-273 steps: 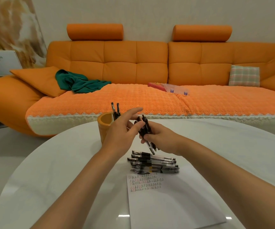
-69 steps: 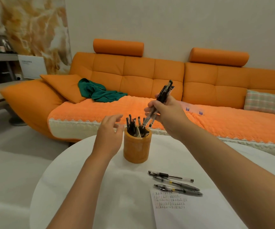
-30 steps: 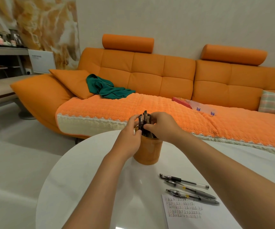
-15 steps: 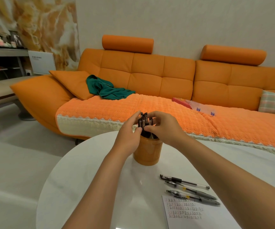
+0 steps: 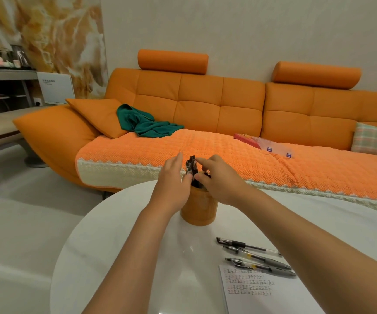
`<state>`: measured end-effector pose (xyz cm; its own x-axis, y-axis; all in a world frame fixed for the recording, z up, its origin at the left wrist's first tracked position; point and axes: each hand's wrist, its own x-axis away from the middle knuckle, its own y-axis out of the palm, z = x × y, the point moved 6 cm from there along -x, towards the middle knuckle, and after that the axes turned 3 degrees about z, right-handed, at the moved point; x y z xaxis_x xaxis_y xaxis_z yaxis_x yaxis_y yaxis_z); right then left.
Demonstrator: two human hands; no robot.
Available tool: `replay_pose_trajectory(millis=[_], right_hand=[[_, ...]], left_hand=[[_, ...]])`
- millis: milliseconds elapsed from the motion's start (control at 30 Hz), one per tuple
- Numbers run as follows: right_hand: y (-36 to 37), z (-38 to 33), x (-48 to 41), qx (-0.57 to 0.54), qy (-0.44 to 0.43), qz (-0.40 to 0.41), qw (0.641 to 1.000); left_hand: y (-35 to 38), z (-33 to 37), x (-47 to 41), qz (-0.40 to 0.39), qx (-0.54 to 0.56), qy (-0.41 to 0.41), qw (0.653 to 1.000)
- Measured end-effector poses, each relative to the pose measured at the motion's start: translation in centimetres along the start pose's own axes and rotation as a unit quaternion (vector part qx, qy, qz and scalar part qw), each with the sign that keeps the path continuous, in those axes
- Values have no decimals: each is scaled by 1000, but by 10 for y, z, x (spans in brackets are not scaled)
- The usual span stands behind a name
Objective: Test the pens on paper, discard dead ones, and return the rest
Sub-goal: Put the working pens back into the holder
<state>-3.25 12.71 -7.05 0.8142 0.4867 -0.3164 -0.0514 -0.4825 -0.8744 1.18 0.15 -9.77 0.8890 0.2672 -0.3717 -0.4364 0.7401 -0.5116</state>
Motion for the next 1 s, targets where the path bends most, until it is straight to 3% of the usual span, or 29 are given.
replay_pose_trajectory(millis=[133, 200, 367, 500, 633, 867, 1000], right_hand=[[-20, 1, 12, -45, -7, 48, 998], [-30, 3, 23, -59, -17, 71, 996], [-38, 24, 61, -68, -17, 48, 996], [-25, 50, 94, -13, 2, -61, 998], [-13, 78, 123, 37, 31, -164, 985], [6, 99, 140, 84, 31, -226, 970], [10, 99, 139, 84, 11, -213, 973]], left_hand=[[-22, 26, 10, 139, -9, 102, 985], [-24, 42, 19, 160, 4, 140, 977], [10, 58, 39, 12, 39, 136, 990], [50, 52, 57, -142, 1, 93, 985], [81, 35, 71, -249, -120, 71, 958], [103, 23, 82, -333, -250, 93, 905], [107, 24, 82, -331, -258, 95, 903]])
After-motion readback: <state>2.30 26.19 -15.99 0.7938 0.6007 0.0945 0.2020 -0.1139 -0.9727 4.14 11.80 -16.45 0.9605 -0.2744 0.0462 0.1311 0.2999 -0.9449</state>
